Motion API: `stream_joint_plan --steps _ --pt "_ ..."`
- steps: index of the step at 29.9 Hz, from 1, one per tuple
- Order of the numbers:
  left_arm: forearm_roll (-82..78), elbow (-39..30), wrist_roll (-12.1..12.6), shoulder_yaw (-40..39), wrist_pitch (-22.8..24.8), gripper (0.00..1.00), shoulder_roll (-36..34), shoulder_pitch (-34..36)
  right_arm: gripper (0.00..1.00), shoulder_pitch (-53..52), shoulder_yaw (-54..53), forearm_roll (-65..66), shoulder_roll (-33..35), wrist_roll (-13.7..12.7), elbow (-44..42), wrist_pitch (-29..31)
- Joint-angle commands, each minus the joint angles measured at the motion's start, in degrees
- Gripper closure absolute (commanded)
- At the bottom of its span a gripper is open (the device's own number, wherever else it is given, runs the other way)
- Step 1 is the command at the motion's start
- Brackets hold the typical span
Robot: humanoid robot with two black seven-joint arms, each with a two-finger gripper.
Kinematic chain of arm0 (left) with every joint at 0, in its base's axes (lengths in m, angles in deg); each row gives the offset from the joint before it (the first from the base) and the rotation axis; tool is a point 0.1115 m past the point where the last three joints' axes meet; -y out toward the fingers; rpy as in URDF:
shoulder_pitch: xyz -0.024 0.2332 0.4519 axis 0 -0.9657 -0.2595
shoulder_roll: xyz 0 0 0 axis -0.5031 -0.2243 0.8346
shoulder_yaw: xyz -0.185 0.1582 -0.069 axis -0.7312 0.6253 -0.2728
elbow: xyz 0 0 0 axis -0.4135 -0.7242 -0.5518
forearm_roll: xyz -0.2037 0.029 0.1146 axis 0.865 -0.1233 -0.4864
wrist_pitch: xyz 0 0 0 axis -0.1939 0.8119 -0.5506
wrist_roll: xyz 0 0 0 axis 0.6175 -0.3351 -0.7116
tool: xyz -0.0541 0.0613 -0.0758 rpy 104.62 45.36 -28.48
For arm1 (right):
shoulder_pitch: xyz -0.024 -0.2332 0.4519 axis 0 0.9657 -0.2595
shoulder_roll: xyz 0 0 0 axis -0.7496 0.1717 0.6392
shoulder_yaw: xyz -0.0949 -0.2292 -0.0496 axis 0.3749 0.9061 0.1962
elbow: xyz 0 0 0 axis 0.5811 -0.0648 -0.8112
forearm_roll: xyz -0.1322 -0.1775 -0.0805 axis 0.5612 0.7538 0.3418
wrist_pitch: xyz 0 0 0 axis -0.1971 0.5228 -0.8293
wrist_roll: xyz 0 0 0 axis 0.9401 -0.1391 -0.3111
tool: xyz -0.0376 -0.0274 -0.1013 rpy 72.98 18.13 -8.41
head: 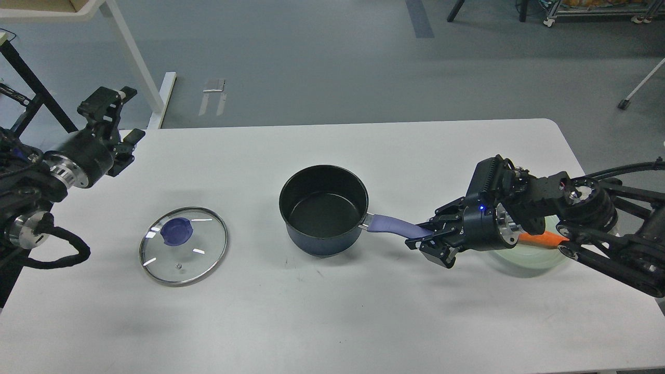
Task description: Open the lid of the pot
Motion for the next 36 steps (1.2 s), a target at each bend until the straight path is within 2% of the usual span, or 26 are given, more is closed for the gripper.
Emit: stream_joint_plan --steps 1,4,7,10,14,16,19,28,36 --pt "3.9 2.1 0.0 -2.3 3.3 0.01 1.6 -0.6 0.71 0.0 0.2 -0.1 -0.1 0.0 0.1 0.0" --pt "7.1 4.2 0.8 -2.4 6.2 0.01 2.5 -0.6 0.69 0.0 0.2 -0.1 -0.2 0.0 0.0 0.0" --pt "8.6 4.7 1.5 -2.6 8.2 0.01 2.6 -0.6 0.61 0.1 0.2 -0.1 -0.1 0.0 0.2 0.0" --pt "8.7 4.7 2.3 -2.6 9.1 0.01 2.6 -0.6 0.46 0.1 0.1 -0.1 0.1 0.0 0.3 0.0" --pt "8.7 4.7 2.3 -2.6 9.3 0.01 2.6 -0.6 0.29 0.1 -0.2 -1.0 0.3 0.0 1.2 -0.1" --pt "8.7 4.7 2.3 -2.6 9.5 0.01 2.7 -0.6 0.17 0.1 -0.3 -1.6 0.7 0.0 1.6 -0.1" --pt "8.7 4.7 2.3 -2.6 9.6 0.01 2.7 -0.6 0.07 0.2 -0.4 -2.4 1.5 0.0 2.2 0.0" --pt "8.7 4.7 3.3 -2.6 9.6 0.01 2.6 -0.6 0.04 1.2 -0.5 -3.1 1.8 0.0 2.6 0.0" --pt "8.6 4.7 3.3 -2.6 9.6 0.01 2.6 -0.6 0.1 1.7 -0.3 -3.0 1.8 0.0 2.6 0.3"
